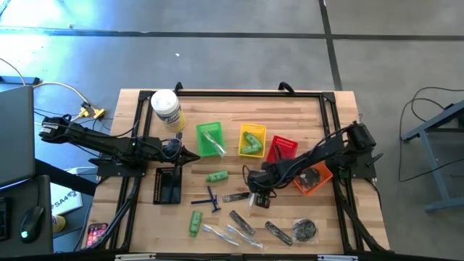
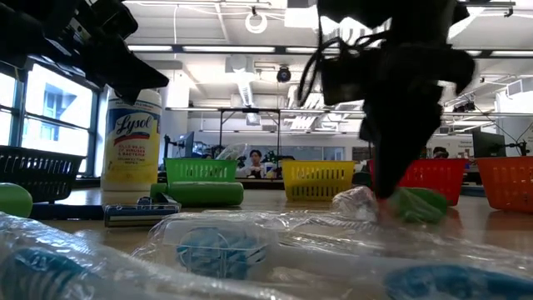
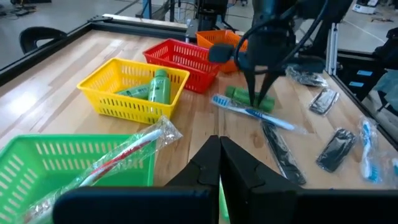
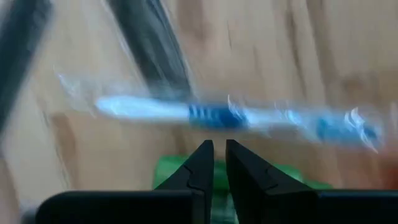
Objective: Pick & Place Travel size toiletries
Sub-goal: Put the blue toothbrush into the green bin
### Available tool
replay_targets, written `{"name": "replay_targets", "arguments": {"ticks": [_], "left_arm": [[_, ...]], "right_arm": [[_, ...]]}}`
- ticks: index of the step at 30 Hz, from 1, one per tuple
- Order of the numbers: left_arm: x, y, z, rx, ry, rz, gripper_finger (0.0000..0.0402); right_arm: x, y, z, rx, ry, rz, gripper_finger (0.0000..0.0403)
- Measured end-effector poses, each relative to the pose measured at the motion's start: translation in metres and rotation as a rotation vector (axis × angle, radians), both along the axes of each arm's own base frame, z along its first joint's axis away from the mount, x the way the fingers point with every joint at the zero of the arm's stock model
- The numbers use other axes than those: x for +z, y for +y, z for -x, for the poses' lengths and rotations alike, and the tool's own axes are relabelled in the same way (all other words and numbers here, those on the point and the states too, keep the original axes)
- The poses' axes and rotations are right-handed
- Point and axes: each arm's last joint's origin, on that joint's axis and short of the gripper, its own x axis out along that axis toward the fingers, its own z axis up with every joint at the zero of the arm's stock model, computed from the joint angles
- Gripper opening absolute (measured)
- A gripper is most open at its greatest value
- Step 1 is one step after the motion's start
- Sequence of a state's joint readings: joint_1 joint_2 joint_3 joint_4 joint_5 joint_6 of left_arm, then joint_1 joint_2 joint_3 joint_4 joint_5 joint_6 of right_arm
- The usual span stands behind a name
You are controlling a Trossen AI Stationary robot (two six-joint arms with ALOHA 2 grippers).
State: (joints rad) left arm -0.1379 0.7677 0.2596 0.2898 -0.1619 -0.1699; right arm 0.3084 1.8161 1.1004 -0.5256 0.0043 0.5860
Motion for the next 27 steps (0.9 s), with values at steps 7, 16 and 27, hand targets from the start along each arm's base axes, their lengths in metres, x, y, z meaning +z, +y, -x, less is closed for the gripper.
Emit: {"name": "replay_targets", "arguments": {"ticks": [7, 16, 27], "left_arm": [[0.000, 0.000, 0.000, 0.000, 0.002, 0.000, 0.0001], [0.000, 0.000, 0.000, 0.004, 0.001, 0.021, 0.0001], [0.000, 0.000, 0.000, 0.005, 0.001, 0.022, 0.0001]], "right_arm": [[-0.002, 0.001, 0.006, -0.082, 0.051, 0.039, 0.0035], [0.002, 0.003, 0.000, -0.120, -0.007, -0.041, 0.0080], [0.005, -0.021, -0.011, -0.393, 0.062, -0.329, 0.0176]]}}
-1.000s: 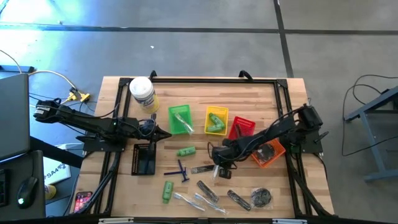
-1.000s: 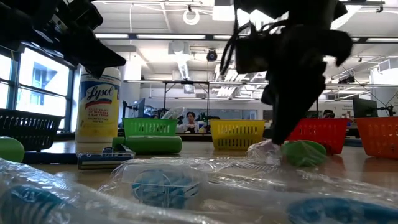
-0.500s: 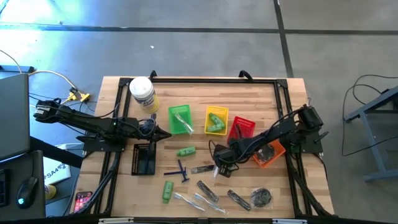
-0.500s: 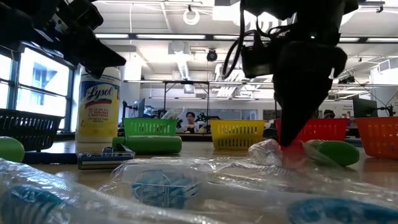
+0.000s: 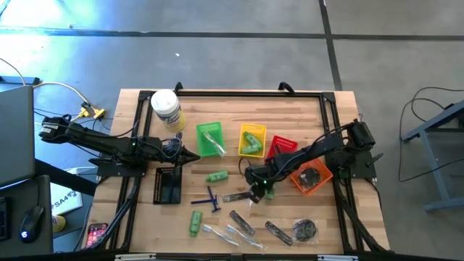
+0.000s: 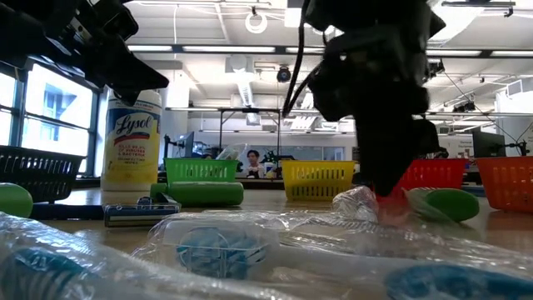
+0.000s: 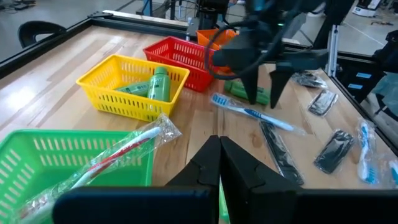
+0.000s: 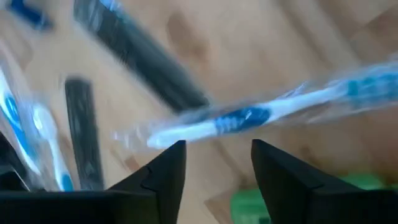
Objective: Pick & Place Travel size toiletries
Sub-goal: Put the blue toothbrush into the green bin
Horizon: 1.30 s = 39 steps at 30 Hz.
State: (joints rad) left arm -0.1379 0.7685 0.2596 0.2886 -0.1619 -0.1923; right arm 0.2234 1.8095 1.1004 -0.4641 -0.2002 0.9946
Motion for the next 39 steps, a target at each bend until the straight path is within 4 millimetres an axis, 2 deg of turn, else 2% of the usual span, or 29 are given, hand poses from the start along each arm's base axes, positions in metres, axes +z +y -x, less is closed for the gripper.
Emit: {"name": "replay_targets", "arguments": {"ticks": [9, 14, 18, 22, 26, 32, 39], "left_arm": [[-0.001, 0.000, 0.000, -0.002, 0.012, -0.001, 0.0001], [-0.004, 0.000, 0.001, -0.016, 0.039, -0.002, 0.0001], [-0.004, 0.000, 0.001, -0.016, 0.048, -0.005, 0.0001], [-0.005, 0.000, 0.001, -0.016, 0.048, -0.007, 0.0001], [-0.004, 0.000, 0.001, -0.016, 0.047, -0.011, 0.0001], [-0.004, 0.000, 0.001, -0.015, 0.045, -0.015, 0.0001], [-0.004, 0.000, 0.001, -0.013, 0.046, -0.016, 0.0001]], "right_arm": [[-0.001, -0.032, -0.003, -0.170, 0.064, -0.031, 0.0197], [-0.004, -0.042, 0.004, -0.216, 0.145, 0.004, 0.0196], [-0.005, -0.048, -0.001, -0.237, 0.105, 0.025, 0.0198], [-0.008, -0.049, -0.008, -0.235, 0.050, 0.010, 0.0197], [-0.013, -0.048, -0.009, -0.233, 0.068, 0.002, 0.0197], [-0.022, -0.042, -0.012, -0.141, 0.063, -0.005, 0.0197], [-0.022, -0.036, -0.012, -0.091, 0.039, 0.027, 0.0197]]}}
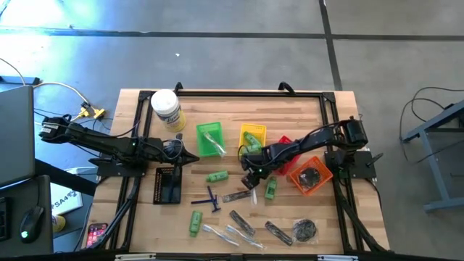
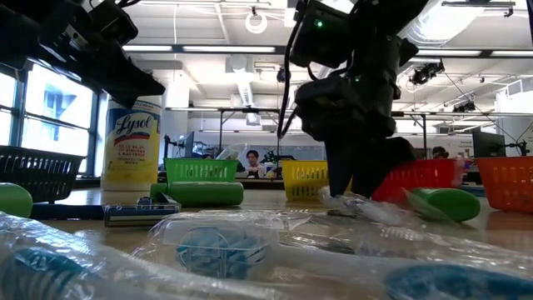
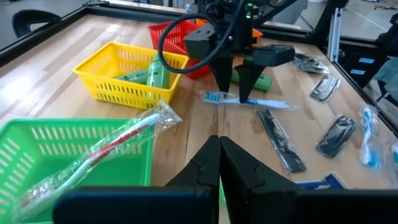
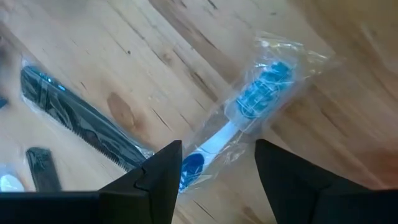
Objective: Pick & Place Travel size toiletries
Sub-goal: Put the blue toothbrush into the green bin
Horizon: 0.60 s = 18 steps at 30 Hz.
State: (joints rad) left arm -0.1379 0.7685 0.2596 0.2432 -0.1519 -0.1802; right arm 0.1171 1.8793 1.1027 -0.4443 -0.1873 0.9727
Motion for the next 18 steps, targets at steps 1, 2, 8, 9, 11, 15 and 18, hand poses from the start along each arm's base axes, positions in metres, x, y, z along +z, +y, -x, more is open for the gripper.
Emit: {"name": "replay_targets", "arguments": {"ticks": [1, 2, 8, 9, 11, 15, 18], "left_arm": [[0.000, 0.000, 0.000, 0.000, -0.001, 0.000, 0.0001], [0.000, 0.000, 0.000, 0.001, 0.000, 0.000, 0.0001], [0.000, 0.000, 0.000, 0.008, -0.001, -0.002, 0.0001], [0.000, 0.000, 0.000, 0.009, -0.001, -0.002, 0.0001], [0.000, 0.000, 0.000, 0.008, 0.000, -0.002, 0.0001], [0.000, 0.000, 0.000, 0.008, 0.000, -0.002, 0.0001], [0.000, 0.000, 0.000, 0.008, 0.000, -0.002, 0.0001]], "right_arm": [[0.000, 0.001, 0.000, 0.012, -0.003, 0.004, 0.0197], [0.000, 0.002, 0.000, 0.023, -0.006, 0.005, 0.0197], [0.000, 0.013, 0.001, 0.113, -0.030, 0.037, 0.0197], [0.000, 0.015, 0.001, 0.117, -0.030, 0.047, 0.0197], [0.003, 0.018, 0.001, 0.124, -0.018, 0.082, 0.0197], [0.008, 0.023, 0.002, 0.165, 0.024, 0.147, 0.0197], [0.013, 0.023, 0.000, 0.159, 0.030, 0.175, 0.0197]]}}
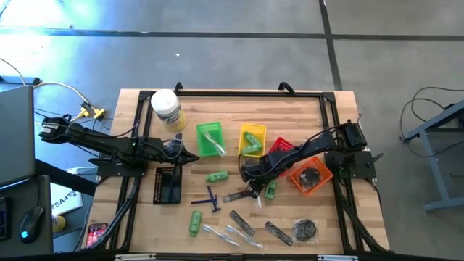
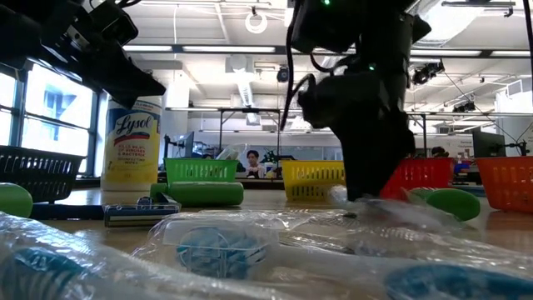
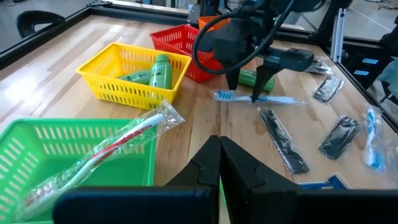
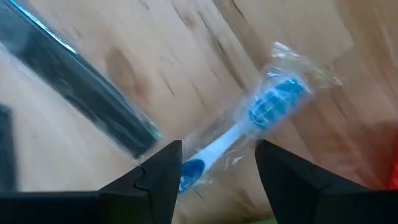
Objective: Pick & Place Travel size toiletries
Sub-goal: Put the blue toothbrush into the green bin
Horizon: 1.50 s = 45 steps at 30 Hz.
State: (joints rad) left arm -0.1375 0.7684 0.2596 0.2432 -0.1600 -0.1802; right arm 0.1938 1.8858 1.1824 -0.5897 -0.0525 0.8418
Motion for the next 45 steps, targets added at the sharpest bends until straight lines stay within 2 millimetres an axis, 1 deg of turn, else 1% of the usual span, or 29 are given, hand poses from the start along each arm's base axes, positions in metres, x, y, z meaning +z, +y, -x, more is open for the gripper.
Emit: {"name": "replay_targets", "arguments": {"ticks": [3, 6, 10, 17, 21, 23, 25, 27, 33, 35, 37, 41, 44, 45], "left_arm": [[0.000, 0.000, 0.000, 0.000, 0.000, 0.000, 0.0001], [0.000, 0.000, 0.000, 0.000, -0.001, 0.000, 0.0001], [0.000, 0.000, 0.000, 0.000, 0.000, 0.000, 0.0001], [0.000, 0.000, 0.000, -0.001, 0.000, 0.000, 0.0001], [0.000, 0.000, 0.000, 0.000, 0.000, 0.000, 0.0001], [0.000, 0.000, 0.000, 0.000, -0.001, 0.000, 0.0001], [0.000, 0.000, 0.000, 0.003, -0.001, -0.001, 0.0001], [0.000, 0.000, 0.000, 0.004, -0.001, -0.001, 0.0001], [0.000, 0.000, 0.000, 0.006, -0.001, -0.002, 0.0001], [0.000, 0.000, 0.000, 0.007, 0.000, -0.002, 0.0001], [0.000, 0.000, 0.000, 0.007, -0.001, -0.002, 0.0001], [0.000, 0.000, 0.000, 0.006, -0.001, -0.002, 0.0001], [0.000, 0.000, 0.000, -0.003, -0.001, -0.007, 0.0001], [0.001, -0.001, 0.000, -0.030, -0.002, -0.020, 0.0001]], "right_arm": [[0.005, 0.003, -0.002, -0.011, -0.008, 0.013, 0.0197], [0.006, 0.007, -0.003, -0.030, -0.025, -0.002, 0.0197], [0.005, 0.016, -0.002, -0.013, -0.027, -0.005, 0.0197], [-0.009, 0.033, -0.004, 0.040, -0.029, 0.024, 0.0197], [-0.013, 0.038, -0.003, 0.064, -0.017, 0.055, 0.0196], [-0.014, 0.038, -0.002, 0.067, -0.016, 0.070, 0.0189], [-0.014, 0.040, -0.001, 0.070, -0.018, 0.081, 0.0170], [-0.012, 0.040, 0.000, 0.092, -0.025, 0.099, 0.0139], [-0.009, 0.040, -0.001, 0.156, -0.050, 0.098, 0.0021], [-0.003, 0.042, -0.001, 0.178, -0.075, 0.071, 0.0015], [0.008, 0.042, -0.001, 0.177, -0.129, 0.059, 0.0022], [0.035, 0.041, -0.002, 0.189, -0.256, 0.047, 0.0030], [0.059, 0.036, -0.005, 0.220, -0.397, 0.049, 0.0021], [0.067, 0.032, -0.005, 0.227, -0.435, 0.054, 0.0017]]}}
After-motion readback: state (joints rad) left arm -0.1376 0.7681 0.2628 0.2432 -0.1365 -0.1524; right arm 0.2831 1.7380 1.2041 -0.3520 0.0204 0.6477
